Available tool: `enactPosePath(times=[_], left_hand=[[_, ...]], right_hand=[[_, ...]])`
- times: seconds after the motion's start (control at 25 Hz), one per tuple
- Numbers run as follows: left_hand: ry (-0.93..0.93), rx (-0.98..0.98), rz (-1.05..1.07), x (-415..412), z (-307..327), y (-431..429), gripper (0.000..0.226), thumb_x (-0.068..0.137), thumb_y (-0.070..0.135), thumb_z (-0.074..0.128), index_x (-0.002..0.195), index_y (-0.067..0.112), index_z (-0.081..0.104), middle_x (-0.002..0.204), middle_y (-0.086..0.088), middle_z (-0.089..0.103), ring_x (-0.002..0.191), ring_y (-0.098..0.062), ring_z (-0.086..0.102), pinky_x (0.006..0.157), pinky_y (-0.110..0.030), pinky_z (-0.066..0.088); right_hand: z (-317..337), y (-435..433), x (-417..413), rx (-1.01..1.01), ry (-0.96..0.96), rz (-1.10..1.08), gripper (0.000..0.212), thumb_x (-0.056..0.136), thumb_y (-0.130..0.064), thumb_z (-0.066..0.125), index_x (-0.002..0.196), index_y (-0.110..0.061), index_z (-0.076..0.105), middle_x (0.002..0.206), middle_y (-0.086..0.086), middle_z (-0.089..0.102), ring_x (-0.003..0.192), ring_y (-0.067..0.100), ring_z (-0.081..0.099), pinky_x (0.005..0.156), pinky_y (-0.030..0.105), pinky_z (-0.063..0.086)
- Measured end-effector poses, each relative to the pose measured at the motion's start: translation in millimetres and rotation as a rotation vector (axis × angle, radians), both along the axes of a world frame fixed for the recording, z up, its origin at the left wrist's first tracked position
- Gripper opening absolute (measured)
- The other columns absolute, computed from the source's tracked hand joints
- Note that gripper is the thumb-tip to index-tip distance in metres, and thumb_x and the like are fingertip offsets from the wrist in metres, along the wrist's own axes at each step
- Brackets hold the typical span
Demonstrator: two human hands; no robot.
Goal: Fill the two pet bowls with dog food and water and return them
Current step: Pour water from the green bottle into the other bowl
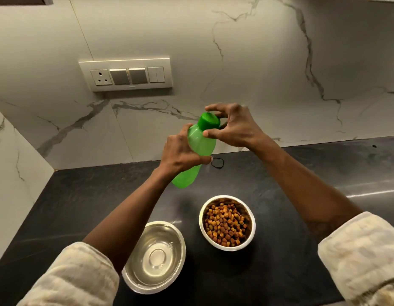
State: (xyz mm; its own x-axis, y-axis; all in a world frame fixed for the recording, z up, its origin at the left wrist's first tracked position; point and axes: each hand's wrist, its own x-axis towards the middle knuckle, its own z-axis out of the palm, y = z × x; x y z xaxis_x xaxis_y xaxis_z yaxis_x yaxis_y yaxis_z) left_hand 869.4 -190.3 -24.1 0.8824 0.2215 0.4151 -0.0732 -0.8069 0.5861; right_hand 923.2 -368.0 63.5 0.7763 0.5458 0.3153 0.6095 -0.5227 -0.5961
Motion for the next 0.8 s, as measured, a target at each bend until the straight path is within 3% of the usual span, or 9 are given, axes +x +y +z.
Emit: enactPosePath(times=[0.08,0.16,0.32,0.52,0.8], left_hand=[[-0.005,-0.053,0.036,18,-7,-6,0.101,0.050,0.067,0.087,0.132,0.018,0.055,0.098,-0.004,0.073,0.080,-0.022,0.071,0.069,-0.035,0.062],[-0.003,-0.093,0.042,36,-15,-11,0.100,0.048,0.066,0.089,0.130,0.020,0.055,0.096,0.000,0.072,0.080,-0.019,0.071,0.067,-0.033,0.062],[0.028,-0.166,0.015,69,-29,-24,0.100,0.046,0.066,0.091,0.131,0.024,0.056,0.097,0.004,0.073,0.082,-0.016,0.071,0.072,-0.033,0.063],[0.076,-0.279,0.074,107,-42,-39,0.101,0.039,0.060,0.091,0.129,0.028,0.059,0.091,0.007,0.074,0.081,-0.015,0.073,0.070,-0.030,0.063],[0.156,-0.360,0.070,146,-58,-51,0.102,0.037,0.055,0.094,0.127,0.024,0.057,0.100,0.005,0.073,0.087,-0.014,0.070,0.074,-0.026,0.059]], right_hand=[[-7,0,13,-0.007,-0.131,-0.264,0.058,0.068,-0.056,0.090,0.112,-0.019,0.080,0.094,0.006,0.081,0.085,0.018,0.075,0.081,0.032,0.060],[-11,-2,31,-0.064,-0.103,-0.330,0.062,0.066,-0.064,0.088,0.107,-0.019,0.078,0.097,0.004,0.080,0.090,0.019,0.074,0.083,0.034,0.059],[-22,-7,59,0.044,0.175,-0.130,0.066,0.079,-0.036,0.089,0.136,-0.013,0.066,0.127,0.006,0.074,0.115,0.020,0.071,0.103,0.035,0.057],[-51,13,77,0.084,-0.044,-0.282,0.058,0.072,-0.038,0.089,0.125,-0.018,0.075,0.115,0.005,0.080,0.102,0.023,0.075,0.096,0.037,0.059],[-69,12,113,0.030,-0.013,-0.288,0.066,0.075,-0.037,0.087,0.135,-0.015,0.070,0.124,0.010,0.077,0.111,0.029,0.074,0.102,0.039,0.057]])
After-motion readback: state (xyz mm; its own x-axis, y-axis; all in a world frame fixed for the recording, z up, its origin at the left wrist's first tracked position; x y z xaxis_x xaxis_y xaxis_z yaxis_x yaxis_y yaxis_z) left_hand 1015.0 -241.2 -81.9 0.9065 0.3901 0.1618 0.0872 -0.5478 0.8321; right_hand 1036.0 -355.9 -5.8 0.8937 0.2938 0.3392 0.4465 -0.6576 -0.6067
